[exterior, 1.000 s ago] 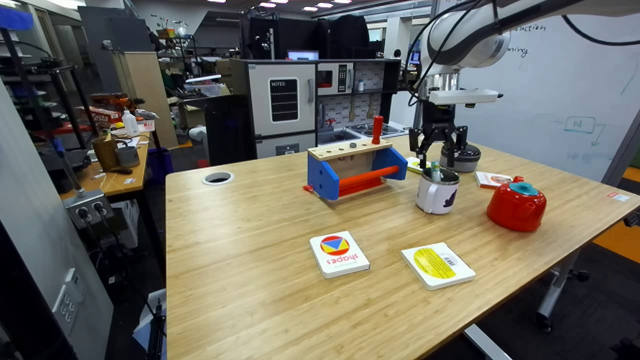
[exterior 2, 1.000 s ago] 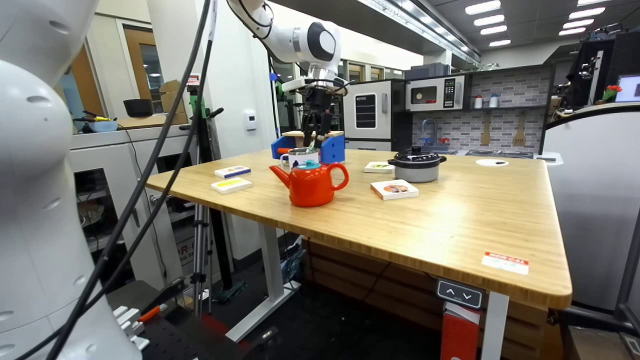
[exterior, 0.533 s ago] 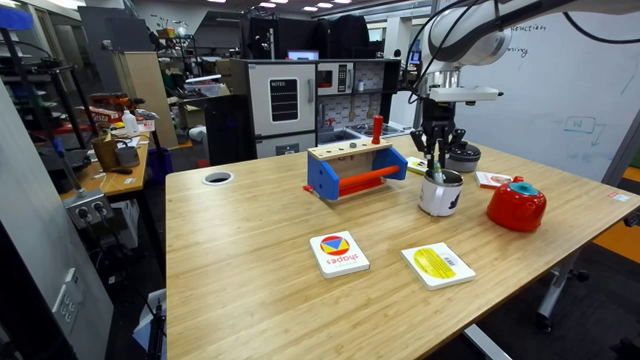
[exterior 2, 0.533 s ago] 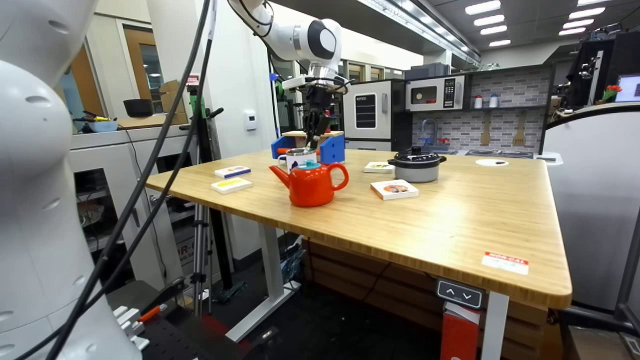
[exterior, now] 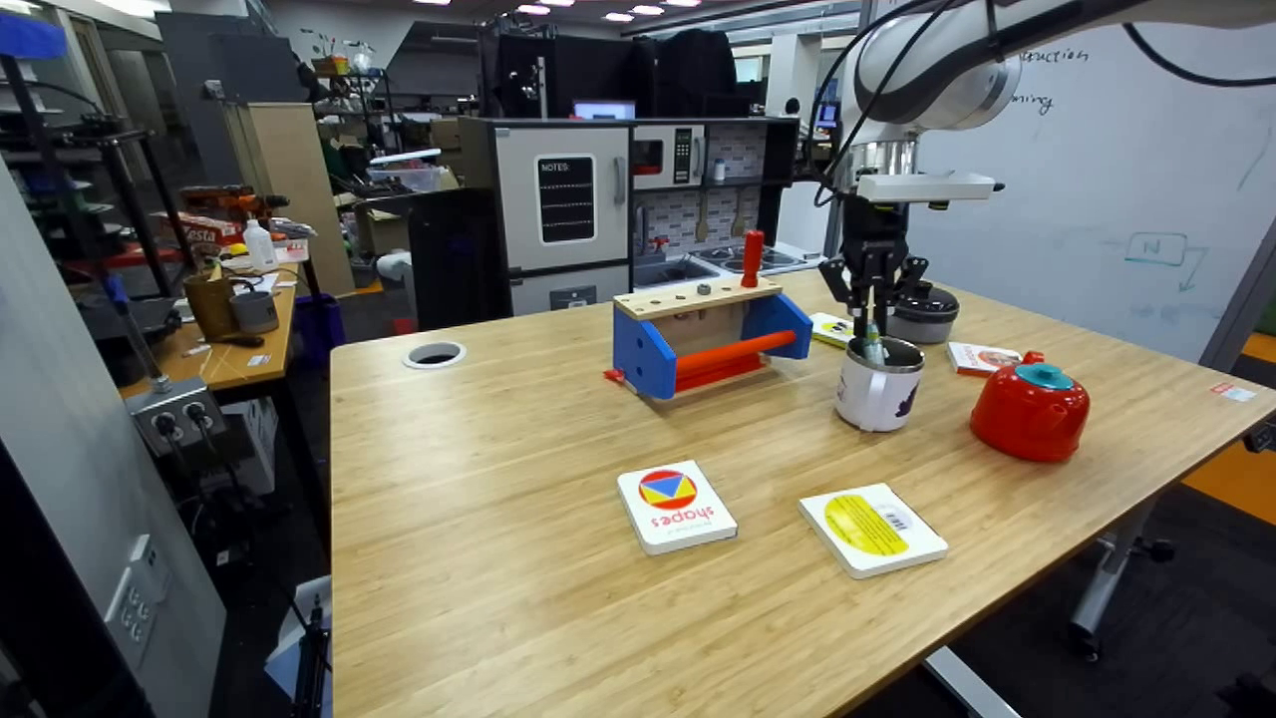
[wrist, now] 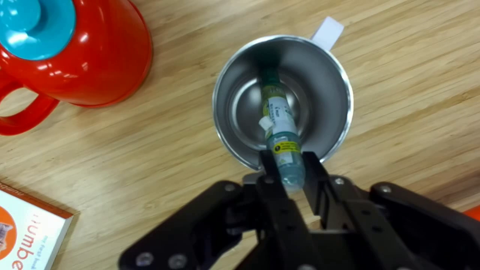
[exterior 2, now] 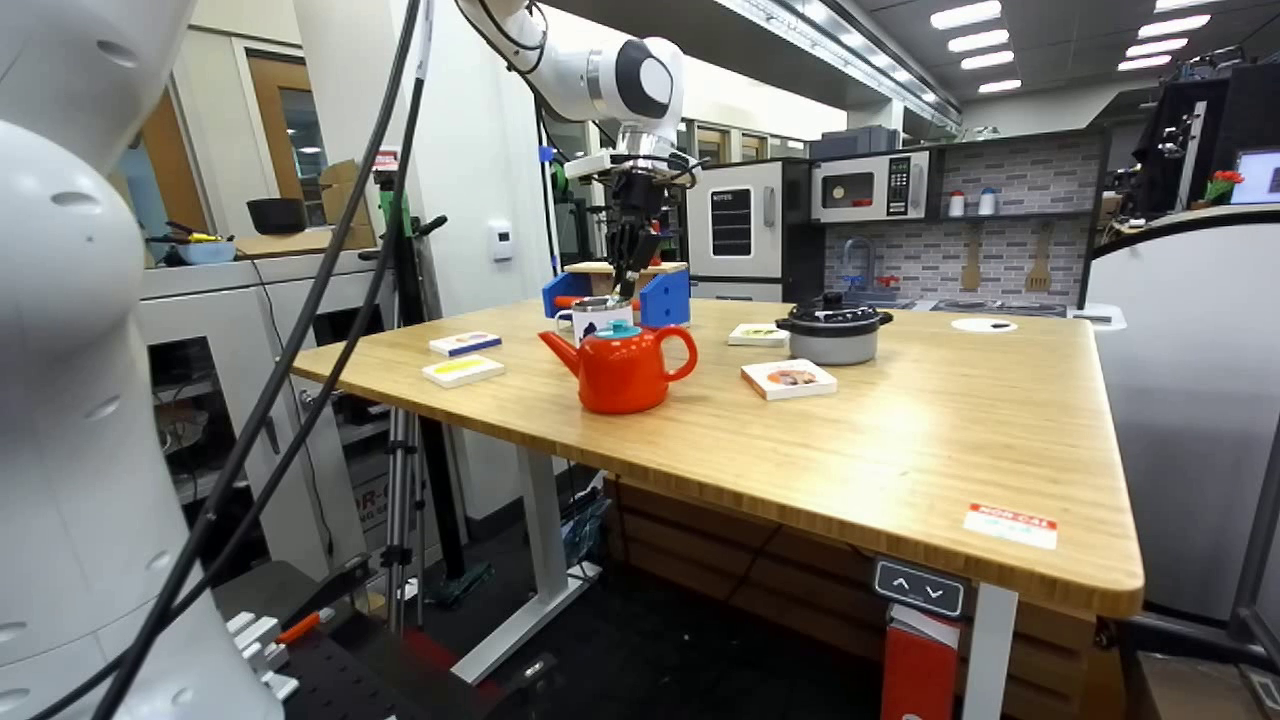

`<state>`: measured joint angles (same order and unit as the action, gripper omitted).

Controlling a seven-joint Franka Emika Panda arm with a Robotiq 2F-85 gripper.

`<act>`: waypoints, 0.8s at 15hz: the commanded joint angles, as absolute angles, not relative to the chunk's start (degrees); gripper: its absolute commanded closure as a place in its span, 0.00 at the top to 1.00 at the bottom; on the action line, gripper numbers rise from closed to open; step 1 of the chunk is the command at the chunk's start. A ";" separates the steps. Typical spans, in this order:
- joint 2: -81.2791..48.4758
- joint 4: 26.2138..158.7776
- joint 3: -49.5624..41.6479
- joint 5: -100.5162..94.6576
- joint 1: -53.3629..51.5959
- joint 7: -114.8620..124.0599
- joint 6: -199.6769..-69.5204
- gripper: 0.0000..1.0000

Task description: Take the marker from the cup and put it on the table

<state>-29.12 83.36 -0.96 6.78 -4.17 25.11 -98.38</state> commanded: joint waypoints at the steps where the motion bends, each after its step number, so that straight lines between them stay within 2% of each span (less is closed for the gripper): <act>1: -29.12 83.43 -0.81 7.63 -3.85 24.07 -97.44 0.14; 3: -28.92 83.62 -0.83 7.42 -3.93 23.98 -97.55 0.05; 12: -27.38 85.29 -0.79 6.92 -4.24 23.14 -97.70 0.05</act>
